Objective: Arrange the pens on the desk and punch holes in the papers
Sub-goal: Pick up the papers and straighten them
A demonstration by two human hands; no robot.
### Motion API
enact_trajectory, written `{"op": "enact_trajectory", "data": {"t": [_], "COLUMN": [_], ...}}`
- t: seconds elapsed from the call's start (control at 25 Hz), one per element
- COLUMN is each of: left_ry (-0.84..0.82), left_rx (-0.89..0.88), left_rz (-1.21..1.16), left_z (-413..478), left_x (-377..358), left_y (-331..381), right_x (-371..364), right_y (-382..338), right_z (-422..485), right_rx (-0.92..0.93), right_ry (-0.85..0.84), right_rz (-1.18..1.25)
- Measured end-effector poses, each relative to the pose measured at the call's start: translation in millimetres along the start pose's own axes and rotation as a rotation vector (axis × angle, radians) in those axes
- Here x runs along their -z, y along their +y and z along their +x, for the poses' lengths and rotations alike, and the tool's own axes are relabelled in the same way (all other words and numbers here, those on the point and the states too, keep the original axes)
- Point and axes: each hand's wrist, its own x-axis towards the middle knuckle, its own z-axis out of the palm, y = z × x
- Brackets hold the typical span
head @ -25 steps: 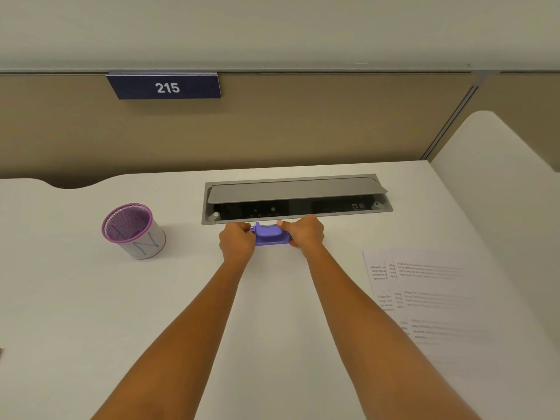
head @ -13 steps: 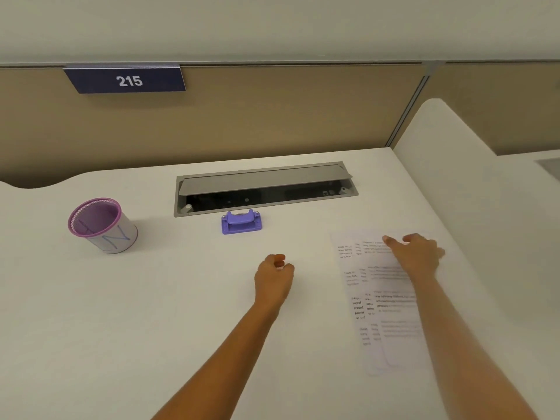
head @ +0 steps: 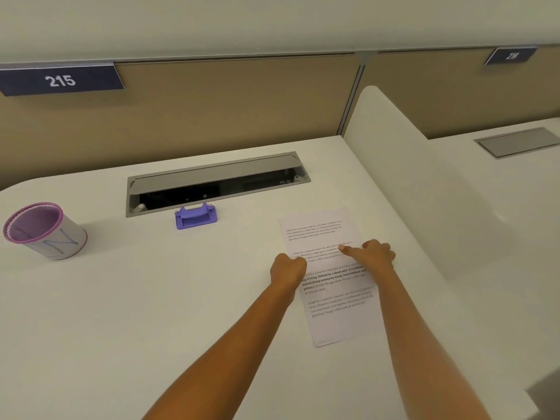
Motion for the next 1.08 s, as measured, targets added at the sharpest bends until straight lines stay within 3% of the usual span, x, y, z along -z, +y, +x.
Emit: {"op": "enact_trajectory", "data": {"t": [0.12, 0.28, 0.44, 0.68, 0.84, 1.08], "left_ry": [0.017, 0.039, 0.056, 0.056, 0.109, 0.107], "left_rx": [-0.007, 0.008, 0.002, -0.022, -0.219, -0.738], "left_rz": [0.011, 0.016, 0.030, -0.012, -0.136, -0.246], "left_z": [-2, 1, 7, 17, 3, -37], "left_x": [2, -2, -8, -2, 24, 71], "left_y": [1, -3, -1, -14, -13, 15], "right_x": [2, 1, -2, 10, 16, 29], "right_y": [5, 8, 0, 1, 3, -29], "right_z": [1, 0, 2, -17, -50, -84], "right_rx": [-0.009, -0.038, -0.058, 0.021, 0.310, 0.681], "right_ry": [0.078, 0.113, -0.024, -0.373, -0.532, -0.376], "right_rz": [0.082, -0.003, 0.070, 0.606, 0.932, 1.110]}}
